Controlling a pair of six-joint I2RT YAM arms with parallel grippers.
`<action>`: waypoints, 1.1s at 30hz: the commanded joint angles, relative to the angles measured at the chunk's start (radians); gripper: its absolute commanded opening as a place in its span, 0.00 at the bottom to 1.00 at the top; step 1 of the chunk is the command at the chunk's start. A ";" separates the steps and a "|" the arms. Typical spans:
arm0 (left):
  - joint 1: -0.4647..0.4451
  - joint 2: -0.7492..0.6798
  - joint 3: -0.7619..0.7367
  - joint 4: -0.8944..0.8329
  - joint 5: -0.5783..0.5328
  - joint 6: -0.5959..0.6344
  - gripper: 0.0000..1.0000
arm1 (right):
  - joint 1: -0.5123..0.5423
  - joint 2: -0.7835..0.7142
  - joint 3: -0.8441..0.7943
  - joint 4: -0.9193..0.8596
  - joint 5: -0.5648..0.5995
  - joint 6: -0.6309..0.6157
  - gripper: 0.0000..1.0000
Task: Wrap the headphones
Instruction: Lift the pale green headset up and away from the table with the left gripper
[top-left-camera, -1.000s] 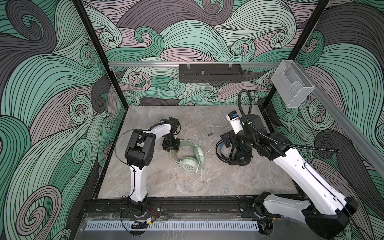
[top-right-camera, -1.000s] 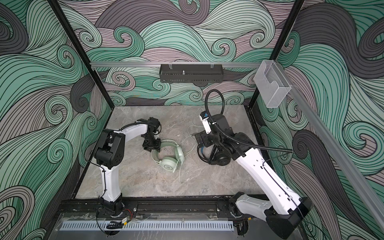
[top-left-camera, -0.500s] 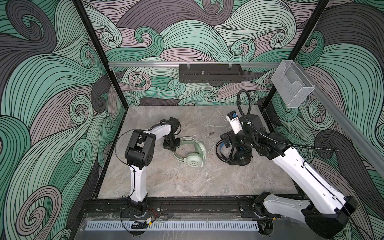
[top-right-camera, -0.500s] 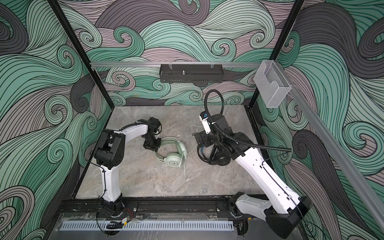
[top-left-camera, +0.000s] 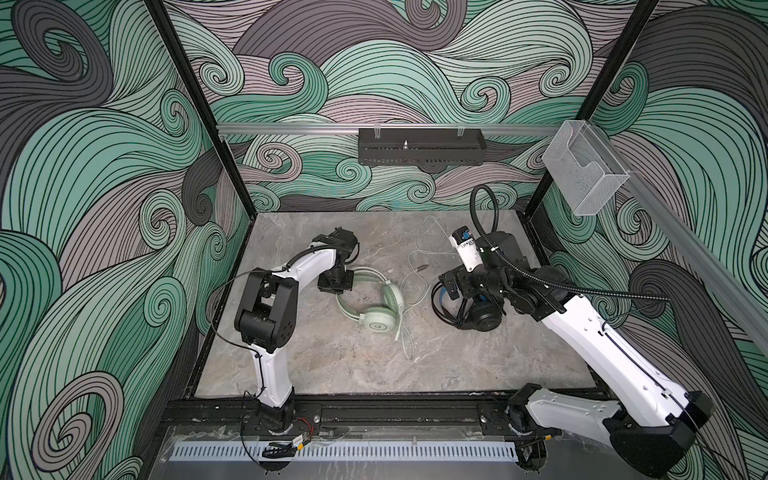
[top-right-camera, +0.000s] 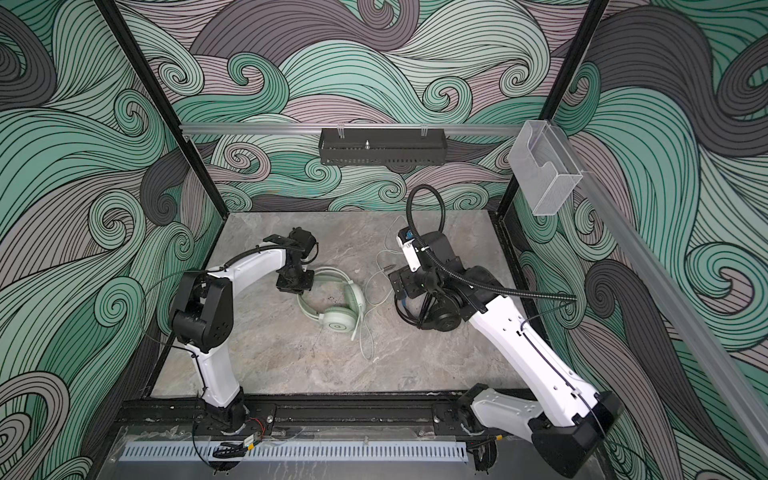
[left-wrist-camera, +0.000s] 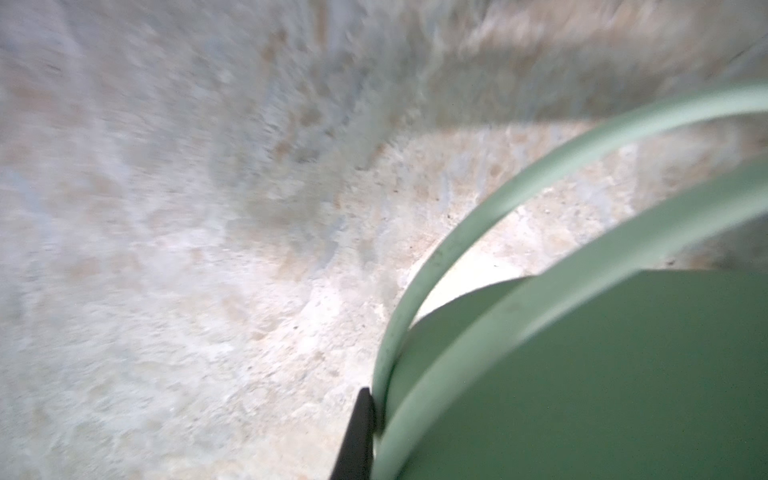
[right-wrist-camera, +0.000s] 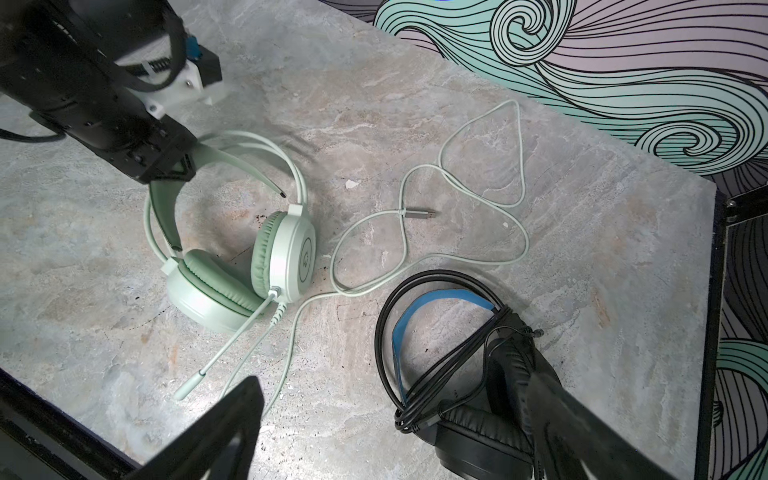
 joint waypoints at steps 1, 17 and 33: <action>0.006 -0.080 0.095 -0.075 -0.043 -0.047 0.00 | 0.006 -0.031 0.003 0.009 -0.030 -0.031 1.00; 0.003 -0.278 0.369 -0.167 -0.050 0.083 0.00 | 0.033 -0.123 -0.073 0.246 -0.298 -0.029 0.99; -0.003 -0.393 0.487 -0.148 -0.129 0.063 0.00 | 0.045 -0.162 -0.185 0.545 -0.600 0.040 0.99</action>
